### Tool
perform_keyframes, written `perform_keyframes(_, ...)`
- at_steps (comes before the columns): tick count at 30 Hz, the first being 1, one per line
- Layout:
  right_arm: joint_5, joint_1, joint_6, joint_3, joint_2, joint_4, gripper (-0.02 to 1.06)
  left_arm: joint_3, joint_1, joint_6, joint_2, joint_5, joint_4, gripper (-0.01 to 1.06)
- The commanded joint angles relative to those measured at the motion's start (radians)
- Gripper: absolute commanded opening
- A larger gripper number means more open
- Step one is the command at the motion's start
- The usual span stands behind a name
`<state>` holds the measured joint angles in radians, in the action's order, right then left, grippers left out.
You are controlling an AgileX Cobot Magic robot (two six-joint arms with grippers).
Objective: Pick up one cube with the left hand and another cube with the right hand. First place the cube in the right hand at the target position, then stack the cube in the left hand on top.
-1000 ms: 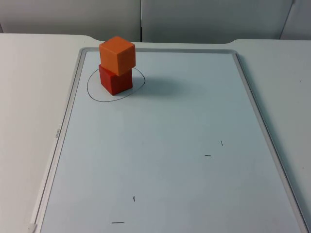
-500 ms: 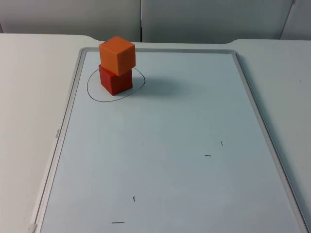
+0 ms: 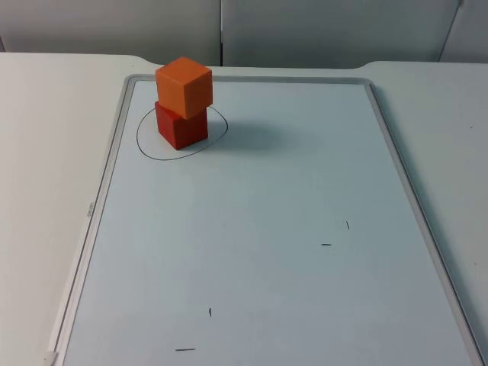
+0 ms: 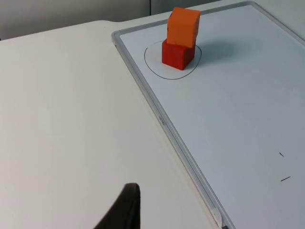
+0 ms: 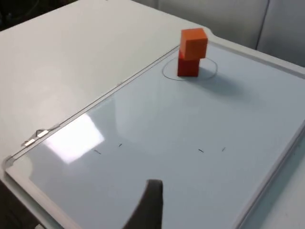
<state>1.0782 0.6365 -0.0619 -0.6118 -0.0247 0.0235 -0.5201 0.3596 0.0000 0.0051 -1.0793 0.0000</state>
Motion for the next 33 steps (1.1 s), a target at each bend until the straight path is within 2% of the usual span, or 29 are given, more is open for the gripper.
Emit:
perform_keyframes(1, 0.023, 0.001, 0.034, 0.003, 0.025, -0.031, 0.82, 0.007, 0.005, -0.009, -0.005, 0.001, -0.005, 1.05)
perform_keyframes(8, 0.043, 0.007, 0.036, 0.070, 0.025, -0.034, 0.82, 0.007, 0.005, -0.006, -0.005, 0.001, -0.008, 1.05)
perform_keyframes(9, 0.001, 0.007, 0.049, 0.101, 0.025, -0.036, 0.82, 0.007, 0.005, -0.006, -0.005, 0.001, -0.008, 1.05)
perform_keyframes(24, 0.001, 0.012, 0.062, 0.103, 0.025, -0.050, 0.82, 0.007, 0.005, -0.006, -0.005, 0.001, -0.008, 1.05)
perform_keyframes(26, 0.001, 0.012, 0.062, 0.103, 0.025, -0.050, 0.87, 0.007, 0.005, -0.006, -0.005, 0.001, -0.008, 1.05)
perform_keyframes(27, 0.001, 0.012, 0.062, 0.103, 0.025, -0.052, 0.97, 0.007, 0.005, -0.006, -0.005, 0.001, -0.008, 1.05)
perform_keyframes(28, 0.001, 0.012, 0.062, 0.103, 0.025, -0.052, 1.01, 0.007, 0.005, -0.006, -0.005, 0.001, -0.008, 1.05)
perform_keyframes(30, 0.001, 0.012, 0.062, 0.103, 0.025, -0.052, 1.05, 0.007, 0.005, -0.006, -0.005, 0.001, -0.008, 1.05)
perform_keyframes(33, 0.001, 0.012, 0.062, 0.103, 0.025, -0.052, 1.05, 0.007, 0.005, -0.006, -0.005, 0.001, -0.008, 1.05)
